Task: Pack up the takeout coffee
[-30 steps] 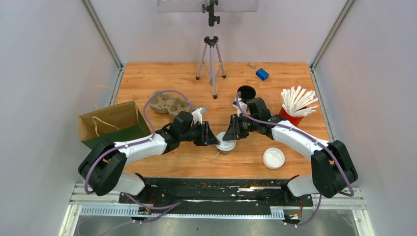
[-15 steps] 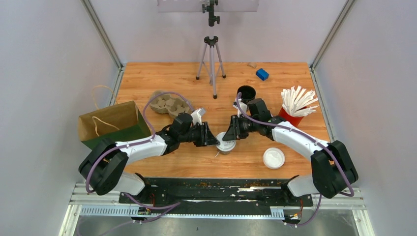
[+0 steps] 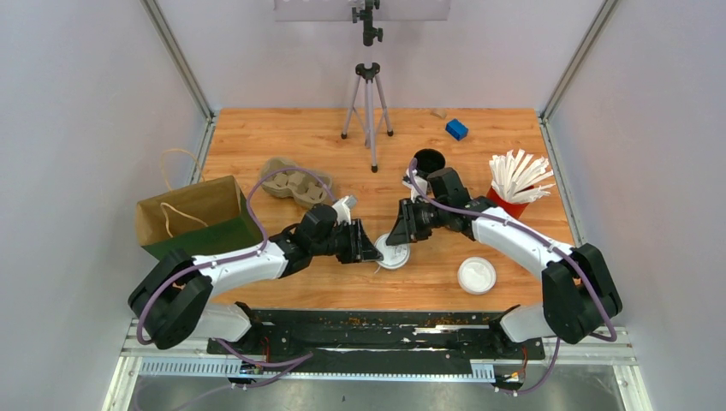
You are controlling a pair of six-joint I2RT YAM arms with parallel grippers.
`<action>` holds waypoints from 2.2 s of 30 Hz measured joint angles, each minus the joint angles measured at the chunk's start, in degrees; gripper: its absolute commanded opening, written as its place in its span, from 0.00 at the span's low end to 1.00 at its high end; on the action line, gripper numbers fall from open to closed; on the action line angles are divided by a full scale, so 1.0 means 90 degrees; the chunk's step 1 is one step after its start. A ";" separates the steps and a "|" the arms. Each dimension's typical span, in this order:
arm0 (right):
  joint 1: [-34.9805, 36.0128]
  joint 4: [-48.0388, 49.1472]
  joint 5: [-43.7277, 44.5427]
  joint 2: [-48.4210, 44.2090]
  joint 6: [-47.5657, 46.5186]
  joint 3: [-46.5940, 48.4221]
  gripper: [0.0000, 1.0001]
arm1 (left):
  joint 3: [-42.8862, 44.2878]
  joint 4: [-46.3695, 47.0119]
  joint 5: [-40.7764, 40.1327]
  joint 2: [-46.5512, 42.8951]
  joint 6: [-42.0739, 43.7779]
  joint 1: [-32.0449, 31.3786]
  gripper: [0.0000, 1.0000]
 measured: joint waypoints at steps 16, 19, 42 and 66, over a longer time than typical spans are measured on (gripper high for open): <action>0.0095 -0.0420 0.0170 0.0022 -0.0029 0.0355 0.24 | 0.0216 -0.1243 -0.0542 -0.0510 0.0272 -0.0092 0.52; 0.0187 -0.0457 0.0282 -0.0058 0.0024 0.0352 0.23 | 0.0546 -0.1513 -0.0631 -0.0510 0.0546 0.0010 0.52; 0.0328 -0.0104 0.0809 -0.0253 0.0231 -0.0097 0.22 | 0.2033 -0.1724 0.0291 0.1137 0.2771 0.0525 0.57; 0.0318 0.0321 0.0765 -0.0330 0.0231 -0.0376 0.21 | 0.1666 -0.0323 0.0998 0.1639 0.2574 0.0639 0.40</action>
